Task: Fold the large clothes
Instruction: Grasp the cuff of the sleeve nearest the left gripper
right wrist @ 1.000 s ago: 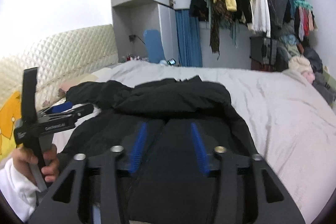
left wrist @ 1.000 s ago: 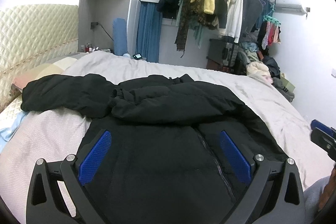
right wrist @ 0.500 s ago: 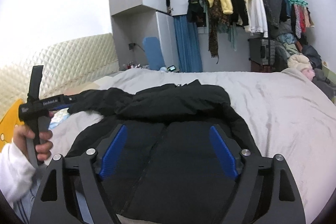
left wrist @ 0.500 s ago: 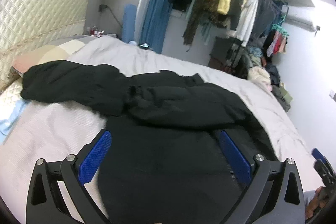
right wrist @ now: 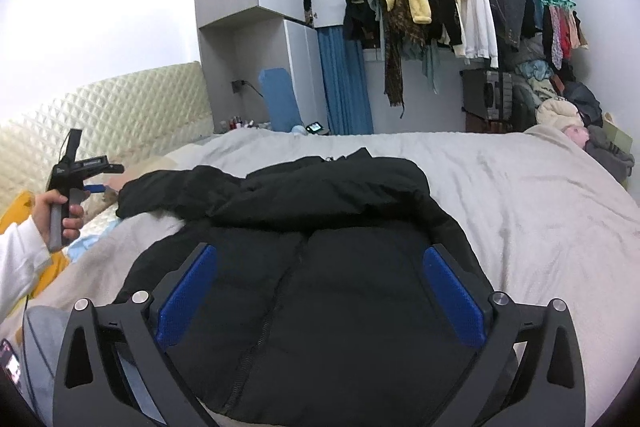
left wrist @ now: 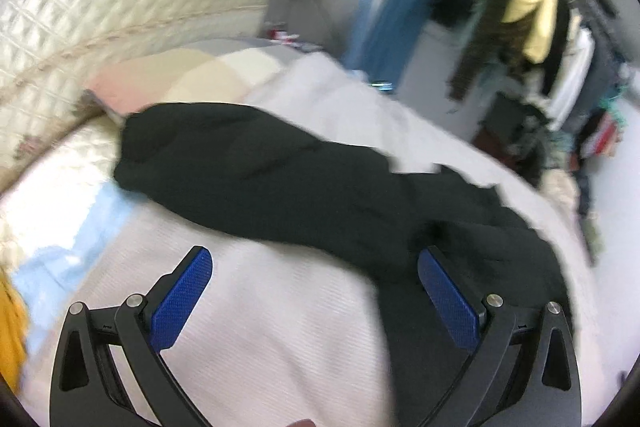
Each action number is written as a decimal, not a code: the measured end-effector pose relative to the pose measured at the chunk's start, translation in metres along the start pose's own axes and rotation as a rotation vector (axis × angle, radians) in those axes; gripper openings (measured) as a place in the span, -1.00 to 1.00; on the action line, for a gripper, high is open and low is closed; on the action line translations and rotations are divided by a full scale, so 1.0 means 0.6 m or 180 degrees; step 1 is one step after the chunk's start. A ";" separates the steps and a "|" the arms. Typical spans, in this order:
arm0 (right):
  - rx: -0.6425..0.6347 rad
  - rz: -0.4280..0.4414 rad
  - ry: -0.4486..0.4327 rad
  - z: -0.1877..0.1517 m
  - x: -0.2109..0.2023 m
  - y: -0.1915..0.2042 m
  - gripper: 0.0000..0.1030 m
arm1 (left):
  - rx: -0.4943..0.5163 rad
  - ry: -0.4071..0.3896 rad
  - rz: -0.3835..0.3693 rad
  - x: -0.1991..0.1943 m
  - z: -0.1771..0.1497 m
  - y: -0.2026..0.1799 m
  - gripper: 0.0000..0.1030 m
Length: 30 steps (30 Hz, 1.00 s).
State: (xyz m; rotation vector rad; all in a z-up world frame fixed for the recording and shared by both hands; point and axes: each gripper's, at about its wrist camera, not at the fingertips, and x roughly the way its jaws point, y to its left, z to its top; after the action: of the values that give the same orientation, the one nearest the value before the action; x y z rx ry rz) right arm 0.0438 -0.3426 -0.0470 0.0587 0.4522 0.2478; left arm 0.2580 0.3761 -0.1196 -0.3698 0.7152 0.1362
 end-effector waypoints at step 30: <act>0.0177 -0.0508 0.0457 0.033 0.142 0.077 1.00 | -0.2507 -0.0113 -0.0858 0.357 0.058 0.421 0.96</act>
State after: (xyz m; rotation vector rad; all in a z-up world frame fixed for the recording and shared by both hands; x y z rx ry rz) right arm 0.1164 -0.2769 -0.0604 0.0591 0.6036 0.0826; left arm 0.3774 0.6226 -0.3089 -1.2074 0.5464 0.1650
